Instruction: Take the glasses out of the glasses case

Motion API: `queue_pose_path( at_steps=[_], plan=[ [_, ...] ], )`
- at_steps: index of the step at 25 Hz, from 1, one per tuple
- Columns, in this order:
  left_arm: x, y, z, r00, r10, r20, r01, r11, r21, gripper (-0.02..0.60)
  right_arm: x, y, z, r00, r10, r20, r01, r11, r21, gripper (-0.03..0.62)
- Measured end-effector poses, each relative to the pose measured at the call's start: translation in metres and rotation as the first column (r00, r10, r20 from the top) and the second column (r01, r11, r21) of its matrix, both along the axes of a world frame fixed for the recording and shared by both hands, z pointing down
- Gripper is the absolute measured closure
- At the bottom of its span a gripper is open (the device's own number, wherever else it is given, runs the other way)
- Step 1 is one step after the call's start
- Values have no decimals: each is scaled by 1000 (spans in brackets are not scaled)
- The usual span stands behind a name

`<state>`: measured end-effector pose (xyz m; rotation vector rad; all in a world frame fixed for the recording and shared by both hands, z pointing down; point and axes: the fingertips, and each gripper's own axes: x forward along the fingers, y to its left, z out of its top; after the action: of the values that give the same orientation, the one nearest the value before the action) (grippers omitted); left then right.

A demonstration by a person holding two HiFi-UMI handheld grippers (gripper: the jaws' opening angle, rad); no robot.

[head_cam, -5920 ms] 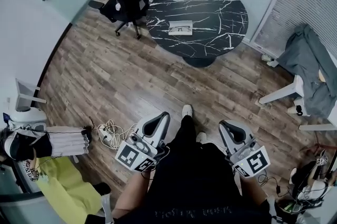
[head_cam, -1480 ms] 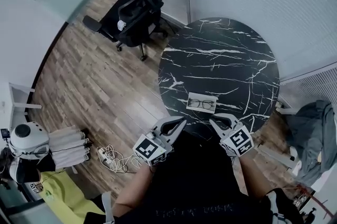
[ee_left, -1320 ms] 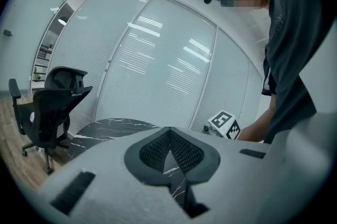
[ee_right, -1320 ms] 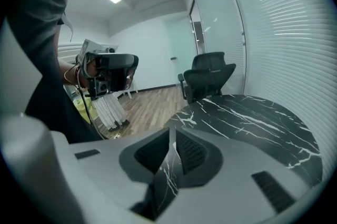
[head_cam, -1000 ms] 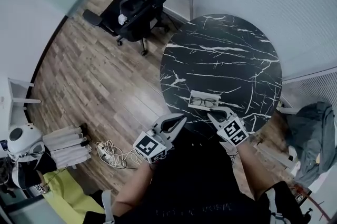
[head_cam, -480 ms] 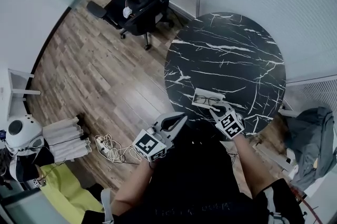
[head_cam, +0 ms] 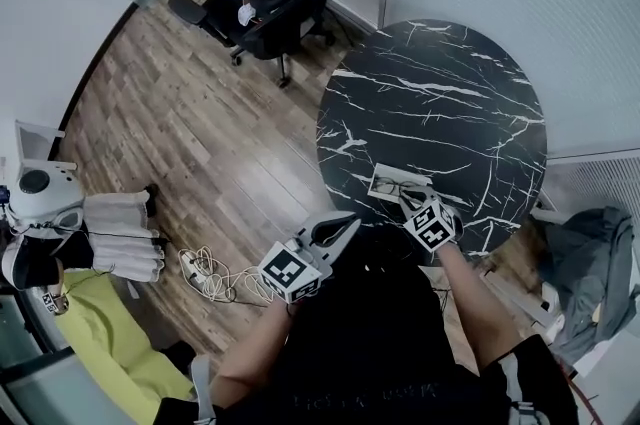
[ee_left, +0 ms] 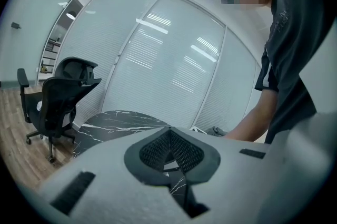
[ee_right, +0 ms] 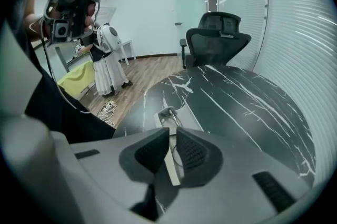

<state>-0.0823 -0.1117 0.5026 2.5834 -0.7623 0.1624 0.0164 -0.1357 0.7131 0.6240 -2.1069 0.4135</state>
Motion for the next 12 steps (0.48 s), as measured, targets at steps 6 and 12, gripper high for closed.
queue_pose_path(
  at_steps=[6, 12],
  plan=[
    [8, 1, 11, 999, 29, 13, -29, 999, -17, 563, 2, -4, 20, 997, -42, -64, 41, 999, -23, 560],
    [18, -2, 21, 998, 59, 30, -58, 998, -35, 563, 2, -8, 32, 990, -94, -105, 91, 995, -35, 560]
  ],
)
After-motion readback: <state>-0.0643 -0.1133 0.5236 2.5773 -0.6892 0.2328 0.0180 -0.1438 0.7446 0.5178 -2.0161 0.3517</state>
